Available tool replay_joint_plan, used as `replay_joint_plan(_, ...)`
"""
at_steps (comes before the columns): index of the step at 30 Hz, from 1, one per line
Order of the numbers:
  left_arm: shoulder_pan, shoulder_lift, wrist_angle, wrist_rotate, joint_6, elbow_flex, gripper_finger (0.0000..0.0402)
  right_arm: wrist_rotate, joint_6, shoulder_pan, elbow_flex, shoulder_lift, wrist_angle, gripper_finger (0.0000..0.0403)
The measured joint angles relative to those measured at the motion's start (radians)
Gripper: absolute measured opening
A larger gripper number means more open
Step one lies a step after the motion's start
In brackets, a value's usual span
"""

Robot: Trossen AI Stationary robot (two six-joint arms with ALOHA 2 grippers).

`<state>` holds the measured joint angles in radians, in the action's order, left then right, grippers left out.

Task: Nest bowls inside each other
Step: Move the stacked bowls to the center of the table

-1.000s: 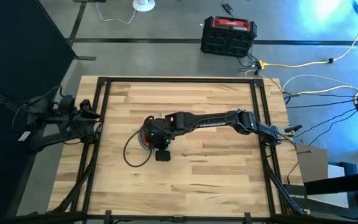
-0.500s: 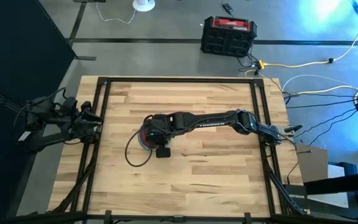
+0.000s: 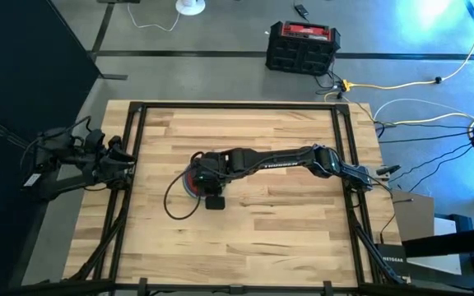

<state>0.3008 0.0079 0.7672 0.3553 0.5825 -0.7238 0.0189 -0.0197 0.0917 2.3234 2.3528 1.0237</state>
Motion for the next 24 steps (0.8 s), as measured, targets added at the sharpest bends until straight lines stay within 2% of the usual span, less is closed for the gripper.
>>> replay_joint_plan(7, 0.001, 0.000, 0.011, -0.001, 0.013, 0.001, 0.0141, 0.001, -0.059, -0.001, 0.001, -0.007, 0.010, 0.0176)
replay_joint_plan(24, 0.001, 0.000, 0.040, -0.011, -0.089, 0.059, 0.0141, -0.091, -0.150, -0.015, 0.033, -0.105, -0.103, 0.0204)
